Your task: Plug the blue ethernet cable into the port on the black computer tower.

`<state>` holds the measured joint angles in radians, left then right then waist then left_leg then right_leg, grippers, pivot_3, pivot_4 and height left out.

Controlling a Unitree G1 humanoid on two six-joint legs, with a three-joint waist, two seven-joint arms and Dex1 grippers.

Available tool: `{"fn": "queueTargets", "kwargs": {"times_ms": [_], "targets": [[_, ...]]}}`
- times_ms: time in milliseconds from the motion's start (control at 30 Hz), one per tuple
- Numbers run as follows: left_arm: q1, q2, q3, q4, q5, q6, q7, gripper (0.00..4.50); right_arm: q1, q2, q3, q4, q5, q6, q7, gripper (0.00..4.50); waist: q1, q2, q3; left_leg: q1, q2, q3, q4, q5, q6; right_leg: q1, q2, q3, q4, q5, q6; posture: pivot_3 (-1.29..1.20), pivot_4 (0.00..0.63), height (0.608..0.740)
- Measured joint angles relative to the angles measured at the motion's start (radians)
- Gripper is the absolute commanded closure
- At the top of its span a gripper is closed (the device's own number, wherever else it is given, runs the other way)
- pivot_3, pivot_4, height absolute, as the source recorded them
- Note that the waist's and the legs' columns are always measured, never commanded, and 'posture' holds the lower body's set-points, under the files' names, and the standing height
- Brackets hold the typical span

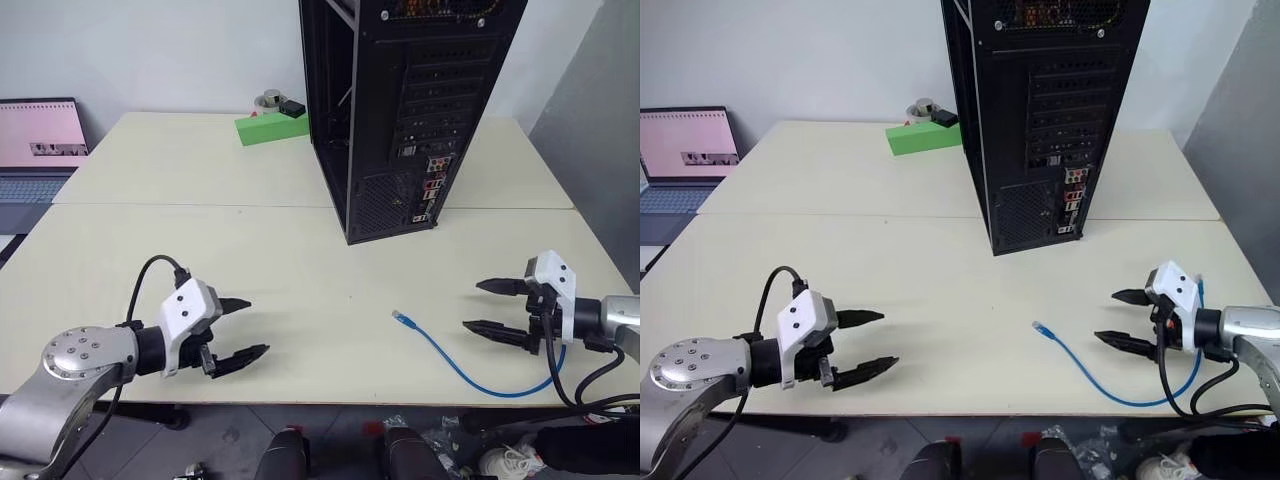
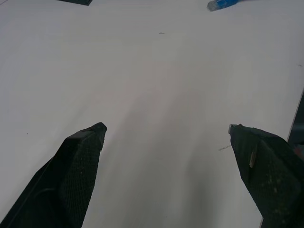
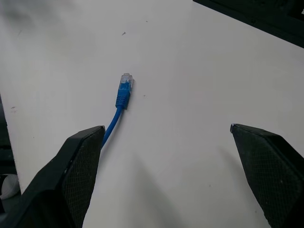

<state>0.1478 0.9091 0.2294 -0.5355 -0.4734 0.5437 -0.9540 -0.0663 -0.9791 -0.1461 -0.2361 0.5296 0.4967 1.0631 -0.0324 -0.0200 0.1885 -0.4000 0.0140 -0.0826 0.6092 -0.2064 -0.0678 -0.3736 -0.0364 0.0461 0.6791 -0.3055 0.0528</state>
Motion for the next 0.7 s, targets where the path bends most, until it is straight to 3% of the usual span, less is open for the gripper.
{"fn": "queueTargets", "kwargs": {"times_ms": [400, 700], "targets": [[0.056, -0.011, -0.011, -0.04, 0.001, -0.039, -0.022, 0.07, -0.001, 0.01, 0.003, -0.042, -0.03, -0.002, -0.012, 0.02, 0.0, 0.0, 0.0, 0.0, 0.0, 0.0, 0.0, 0.0, 0.0, 0.0, 0.0, 0.0, 0.0, 0.0, 0.0, 0.0, 0.15, 0.74], [-0.028, -0.03, -0.175, -0.037, 0.047, -0.081, -0.039, 0.07, 0.093, 0.075, 0.009, -0.183, -0.058, 0.018, -0.122, 0.02, 0.003, 0.0, 0.0, 0.0, 0.0, 0.0, 0.0, 0.0, 0.0, 0.0, 0.0, 0.0, 0.0, 0.0, 0.0, 0.0, 0.15, 0.74]]}}
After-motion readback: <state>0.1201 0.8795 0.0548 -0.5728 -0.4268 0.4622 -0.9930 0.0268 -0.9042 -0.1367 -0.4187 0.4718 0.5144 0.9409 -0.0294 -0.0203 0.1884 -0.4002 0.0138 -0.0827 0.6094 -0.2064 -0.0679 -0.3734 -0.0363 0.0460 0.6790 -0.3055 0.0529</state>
